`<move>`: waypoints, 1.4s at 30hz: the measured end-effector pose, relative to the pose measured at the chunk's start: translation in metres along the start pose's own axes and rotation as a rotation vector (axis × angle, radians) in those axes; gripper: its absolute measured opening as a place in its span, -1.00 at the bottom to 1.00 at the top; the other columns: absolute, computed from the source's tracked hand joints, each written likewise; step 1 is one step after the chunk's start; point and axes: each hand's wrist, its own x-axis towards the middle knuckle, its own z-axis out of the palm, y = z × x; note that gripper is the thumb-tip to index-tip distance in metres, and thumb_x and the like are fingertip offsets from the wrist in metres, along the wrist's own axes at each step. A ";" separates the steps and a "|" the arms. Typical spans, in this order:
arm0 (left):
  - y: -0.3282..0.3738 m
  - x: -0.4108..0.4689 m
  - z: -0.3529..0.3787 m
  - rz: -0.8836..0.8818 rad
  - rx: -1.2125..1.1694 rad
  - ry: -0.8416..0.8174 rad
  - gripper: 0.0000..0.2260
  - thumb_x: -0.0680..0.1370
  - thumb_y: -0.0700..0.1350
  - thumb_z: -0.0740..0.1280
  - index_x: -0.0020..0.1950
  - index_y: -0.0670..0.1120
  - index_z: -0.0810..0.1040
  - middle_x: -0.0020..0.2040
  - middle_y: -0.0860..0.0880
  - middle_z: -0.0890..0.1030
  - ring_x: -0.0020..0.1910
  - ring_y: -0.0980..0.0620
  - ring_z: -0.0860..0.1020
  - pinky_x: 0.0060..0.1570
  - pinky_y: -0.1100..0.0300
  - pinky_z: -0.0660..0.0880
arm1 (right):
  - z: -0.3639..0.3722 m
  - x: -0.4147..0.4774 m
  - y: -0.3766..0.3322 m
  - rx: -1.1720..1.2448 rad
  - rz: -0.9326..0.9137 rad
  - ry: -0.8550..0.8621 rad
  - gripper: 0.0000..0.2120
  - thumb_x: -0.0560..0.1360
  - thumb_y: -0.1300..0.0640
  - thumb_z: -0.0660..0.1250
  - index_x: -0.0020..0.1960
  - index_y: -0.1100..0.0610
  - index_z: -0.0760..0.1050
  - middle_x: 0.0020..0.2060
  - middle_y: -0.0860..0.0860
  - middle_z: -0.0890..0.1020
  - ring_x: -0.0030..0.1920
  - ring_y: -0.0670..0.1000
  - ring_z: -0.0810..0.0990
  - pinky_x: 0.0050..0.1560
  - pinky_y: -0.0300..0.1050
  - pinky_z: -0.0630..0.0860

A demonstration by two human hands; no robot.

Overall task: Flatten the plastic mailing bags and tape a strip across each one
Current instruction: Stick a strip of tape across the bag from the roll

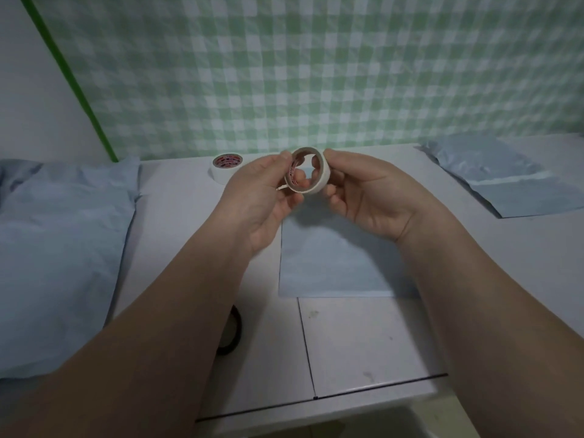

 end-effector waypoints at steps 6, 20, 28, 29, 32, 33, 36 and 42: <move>-0.001 -0.002 0.003 -0.044 -0.128 -0.018 -0.86 0.58 -0.26 0.25 -0.13 -0.22 0.57 -0.30 -0.05 0.64 -0.37 0.13 0.59 -0.43 0.35 0.49 | -0.001 -0.003 0.004 0.083 -0.044 -0.029 -0.87 0.50 0.16 0.26 -0.04 0.21 0.53 -0.34 0.00 0.60 -0.39 -0.14 0.54 -0.34 -0.34 0.54; 0.005 -0.007 -0.004 0.056 0.214 -0.136 -0.88 0.55 -0.03 0.32 -0.04 -0.07 0.54 -0.27 0.00 0.59 -0.31 0.11 0.56 -0.35 0.28 0.45 | 0.001 -0.008 0.005 -0.003 -0.033 -0.100 -0.89 0.57 0.21 0.15 -0.01 0.17 0.44 -0.31 0.04 0.57 -0.41 -0.05 0.55 -0.30 -0.16 0.60; 0.004 -0.006 -0.003 0.083 0.129 -0.250 -0.86 0.57 -0.15 0.26 -0.15 -0.18 0.47 -0.36 -0.12 0.58 -0.34 0.01 0.53 -0.30 0.23 0.37 | 0.005 -0.008 0.007 -0.053 -0.110 -0.092 -0.77 0.48 0.29 0.10 -0.21 0.17 0.52 -0.38 0.08 0.53 -0.47 -0.04 0.44 -0.35 -0.18 0.54; 0.003 -0.005 -0.002 0.091 0.132 -0.257 -0.86 0.57 -0.15 0.25 -0.16 -0.18 0.47 -0.35 -0.12 0.58 -0.33 0.00 0.53 -0.30 0.23 0.36 | 0.005 -0.007 0.007 -0.059 -0.120 -0.085 -0.76 0.47 0.29 0.10 -0.23 0.17 0.52 -0.39 0.08 0.52 -0.48 -0.04 0.42 -0.36 -0.18 0.53; 0.001 -0.004 -0.002 0.102 0.136 -0.266 -0.86 0.56 -0.16 0.25 -0.17 -0.18 0.46 -0.34 -0.14 0.58 -0.32 -0.01 0.55 -0.28 0.20 0.33 | 0.006 -0.008 0.007 -0.095 -0.133 -0.047 -0.76 0.45 0.31 0.07 -0.26 0.19 0.48 -0.41 0.10 0.48 -0.48 -0.04 0.37 -0.38 -0.20 0.50; 0.000 -0.003 -0.002 0.103 0.138 -0.270 -0.87 0.57 -0.17 0.24 -0.16 -0.17 0.45 -0.34 -0.14 0.58 -0.32 -0.02 0.55 -0.26 0.19 0.32 | 0.006 -0.008 0.007 -0.106 -0.134 -0.029 -0.75 0.44 0.32 0.06 -0.27 0.20 0.47 -0.42 0.10 0.47 -0.48 -0.04 0.35 -0.39 -0.21 0.49; -0.002 -0.002 -0.001 0.101 0.141 -0.271 -0.87 0.58 -0.17 0.23 -0.16 -0.17 0.45 -0.35 -0.15 0.59 -0.30 -0.04 0.55 -0.26 0.19 0.31 | 0.007 -0.007 0.008 -0.136 -0.142 0.014 -0.76 0.40 0.36 0.03 -0.30 0.20 0.43 -0.44 0.09 0.46 -0.50 -0.06 0.31 -0.41 -0.22 0.43; -0.001 -0.002 0.000 0.085 0.082 -0.250 -0.88 0.59 -0.18 0.22 -0.11 -0.21 0.44 -0.36 -0.12 0.58 -0.33 0.01 0.55 -0.29 0.22 0.33 | 0.006 -0.006 0.009 -0.106 -0.125 -0.009 -0.75 0.44 0.32 0.03 -0.21 0.21 0.48 -0.42 0.06 0.47 -0.50 -0.08 0.32 -0.38 -0.23 0.42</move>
